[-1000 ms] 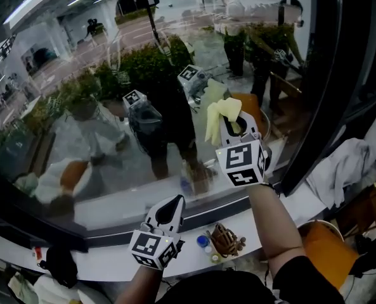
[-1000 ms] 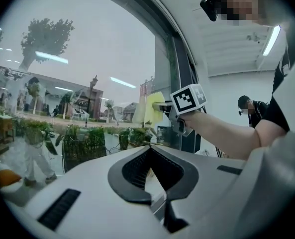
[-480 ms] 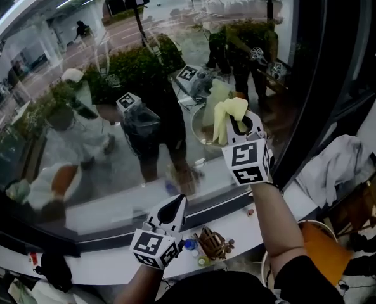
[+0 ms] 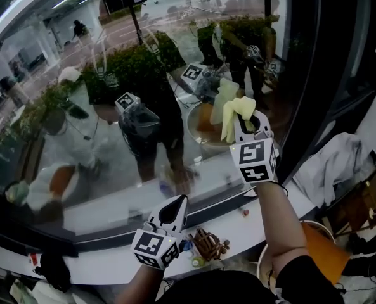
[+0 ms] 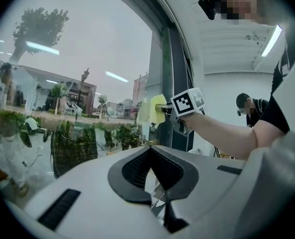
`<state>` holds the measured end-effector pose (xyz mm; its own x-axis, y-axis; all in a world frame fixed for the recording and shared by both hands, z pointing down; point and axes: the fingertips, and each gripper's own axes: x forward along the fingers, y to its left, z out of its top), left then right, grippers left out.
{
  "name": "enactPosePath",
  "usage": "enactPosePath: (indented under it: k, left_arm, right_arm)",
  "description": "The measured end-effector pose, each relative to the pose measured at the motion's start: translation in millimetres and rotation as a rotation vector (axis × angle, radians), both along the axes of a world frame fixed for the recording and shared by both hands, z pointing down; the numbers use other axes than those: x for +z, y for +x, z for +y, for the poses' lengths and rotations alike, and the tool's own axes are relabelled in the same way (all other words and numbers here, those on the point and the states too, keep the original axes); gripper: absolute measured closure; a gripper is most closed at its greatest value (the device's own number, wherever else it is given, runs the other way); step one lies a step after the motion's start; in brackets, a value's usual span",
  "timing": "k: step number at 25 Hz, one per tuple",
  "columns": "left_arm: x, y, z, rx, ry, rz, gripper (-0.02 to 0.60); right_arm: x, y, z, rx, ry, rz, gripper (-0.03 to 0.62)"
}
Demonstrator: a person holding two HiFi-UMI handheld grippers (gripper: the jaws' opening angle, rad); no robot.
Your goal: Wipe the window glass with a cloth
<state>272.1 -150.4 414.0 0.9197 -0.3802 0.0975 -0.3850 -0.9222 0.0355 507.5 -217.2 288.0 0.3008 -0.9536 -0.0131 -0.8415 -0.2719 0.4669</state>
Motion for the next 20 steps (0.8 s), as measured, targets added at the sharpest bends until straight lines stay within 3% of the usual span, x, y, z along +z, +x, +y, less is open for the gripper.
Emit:
enactPosePath:
  k: [9, 20]
  left_arm:
    - [6.5, -3.3, -5.9, -0.034, -0.006, -0.008, 0.574]
    - [-3.8, -9.5, -1.5, -0.045, -0.006, 0.007, 0.574]
  right_arm:
    - [4.8, 12.6, 4.3, 0.029, 0.013, 0.056, 0.551]
    - [-2.5, 8.8, 2.5, 0.021, 0.006, 0.045, 0.551]
